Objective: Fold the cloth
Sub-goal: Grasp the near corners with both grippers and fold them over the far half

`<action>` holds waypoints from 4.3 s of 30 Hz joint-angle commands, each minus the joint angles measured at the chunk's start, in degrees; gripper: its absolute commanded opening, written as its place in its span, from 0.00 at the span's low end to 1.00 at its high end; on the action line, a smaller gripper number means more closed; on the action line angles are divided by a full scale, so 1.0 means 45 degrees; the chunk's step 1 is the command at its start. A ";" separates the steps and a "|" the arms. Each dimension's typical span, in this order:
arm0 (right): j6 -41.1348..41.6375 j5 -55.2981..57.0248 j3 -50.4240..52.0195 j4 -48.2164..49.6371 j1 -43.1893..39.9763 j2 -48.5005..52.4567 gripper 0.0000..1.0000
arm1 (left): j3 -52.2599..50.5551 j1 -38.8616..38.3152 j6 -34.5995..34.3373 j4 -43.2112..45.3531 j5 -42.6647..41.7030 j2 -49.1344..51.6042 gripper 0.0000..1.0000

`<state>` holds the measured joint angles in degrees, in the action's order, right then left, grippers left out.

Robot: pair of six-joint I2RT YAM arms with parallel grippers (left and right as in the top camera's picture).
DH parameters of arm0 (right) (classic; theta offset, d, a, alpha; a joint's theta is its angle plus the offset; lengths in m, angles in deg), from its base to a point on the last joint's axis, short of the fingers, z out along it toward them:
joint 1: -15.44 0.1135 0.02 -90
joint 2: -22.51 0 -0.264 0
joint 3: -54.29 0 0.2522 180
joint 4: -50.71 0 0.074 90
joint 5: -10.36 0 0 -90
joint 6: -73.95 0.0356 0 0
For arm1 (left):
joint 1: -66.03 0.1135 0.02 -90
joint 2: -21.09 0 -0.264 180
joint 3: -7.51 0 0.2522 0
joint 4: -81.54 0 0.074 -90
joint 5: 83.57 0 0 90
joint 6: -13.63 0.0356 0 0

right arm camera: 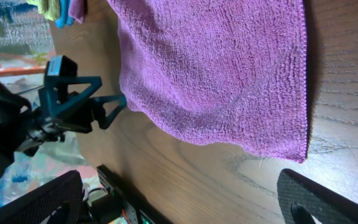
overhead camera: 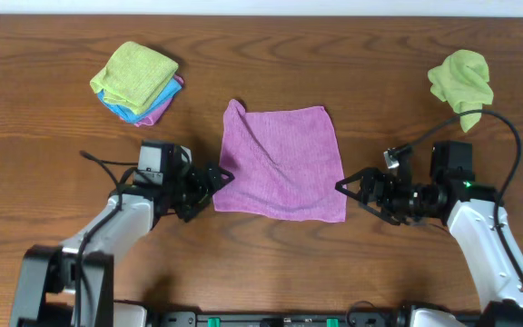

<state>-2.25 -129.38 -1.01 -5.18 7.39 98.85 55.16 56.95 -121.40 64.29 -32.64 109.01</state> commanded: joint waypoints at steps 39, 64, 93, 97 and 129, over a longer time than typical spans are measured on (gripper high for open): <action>0.2098 0.3143 0.2497 0.3570 0.0899 0.1137 0.89 | 0.0019 -0.0811 -0.1141 0.2841 -0.2662 0.1496 0.06; 0.3405 0.1705 0.2346 0.3949 0.2880 -0.0826 0.01 | 0.0899 0.0457 0.2375 -0.2977 -0.3463 -0.1039 0.06; 0.2963 0.5056 0.2346 0.3818 0.2895 -0.3215 0.02 | 0.1268 0.0335 0.1588 -0.3818 -0.0340 -0.2506 0.06; 0.2973 0.5197 0.2346 0.5435 0.2905 -0.2186 0.02 | 0.1268 0.0024 0.0894 -0.2390 0.0588 -0.2191 0.06; 0.3075 0.7106 0.1996 1.4537 0.3405 0.4279 0.02 | 0.1273 -0.0578 -0.0379 0.3949 0.2939 0.1899 0.06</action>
<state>11.80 -100.77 9.66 59.54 22.12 116.64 59.89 54.24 -122.89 81.84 -22.02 116.85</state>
